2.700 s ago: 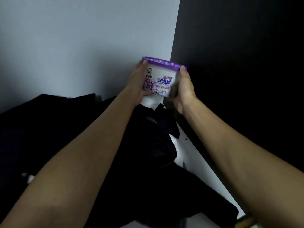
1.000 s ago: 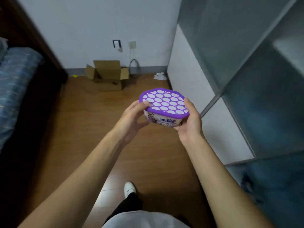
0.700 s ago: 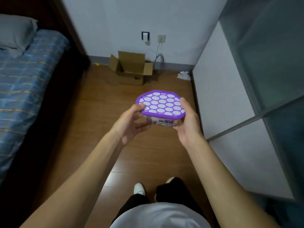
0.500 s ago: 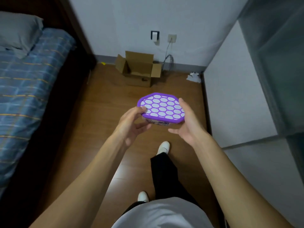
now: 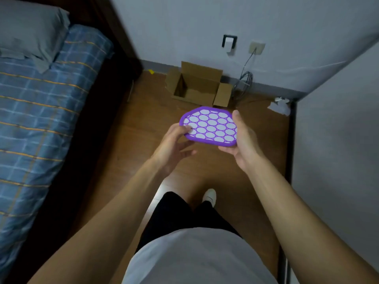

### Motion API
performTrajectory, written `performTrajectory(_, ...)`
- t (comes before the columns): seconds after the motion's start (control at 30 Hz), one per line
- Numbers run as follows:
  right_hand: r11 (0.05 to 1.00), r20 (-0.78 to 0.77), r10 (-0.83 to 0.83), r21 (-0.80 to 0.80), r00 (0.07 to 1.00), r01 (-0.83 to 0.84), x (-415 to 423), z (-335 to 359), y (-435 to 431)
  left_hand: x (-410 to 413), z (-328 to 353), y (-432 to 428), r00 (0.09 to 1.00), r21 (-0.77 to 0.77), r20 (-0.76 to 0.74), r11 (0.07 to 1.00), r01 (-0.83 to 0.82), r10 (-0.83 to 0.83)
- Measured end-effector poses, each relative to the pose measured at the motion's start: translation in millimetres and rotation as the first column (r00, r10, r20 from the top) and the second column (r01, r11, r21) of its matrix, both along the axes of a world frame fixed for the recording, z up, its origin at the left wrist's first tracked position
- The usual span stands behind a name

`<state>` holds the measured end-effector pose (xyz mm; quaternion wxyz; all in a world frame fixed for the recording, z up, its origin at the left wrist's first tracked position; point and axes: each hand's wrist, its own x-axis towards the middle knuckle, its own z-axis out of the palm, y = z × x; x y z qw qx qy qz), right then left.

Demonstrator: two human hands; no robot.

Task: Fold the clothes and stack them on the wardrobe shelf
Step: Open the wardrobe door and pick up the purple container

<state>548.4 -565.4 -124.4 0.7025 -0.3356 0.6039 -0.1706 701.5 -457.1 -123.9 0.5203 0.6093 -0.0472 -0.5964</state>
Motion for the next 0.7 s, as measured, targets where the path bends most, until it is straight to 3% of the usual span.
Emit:
performTrajectory(0.17,0.999,-0.024,-0.032,0.033,0.999,0.033,57,-29,-73,59,-22,-73,0.999,0.018,0.01,0.999,0.049,-0.049)
performTrajectory(0.5,0.993,-0.152,-0.101,-0.074,0.983,0.09,174,-97,-227,179,-90,-255,0.998,0.07,-0.008,0.995,0.069,-0.068)
performTrajectory(0.7,0.992,-0.158,-0.129,-0.026,0.979,0.126,219,-153,-305,234,-137,-339,0.987,0.125,-0.009,0.979,0.159,-0.159)
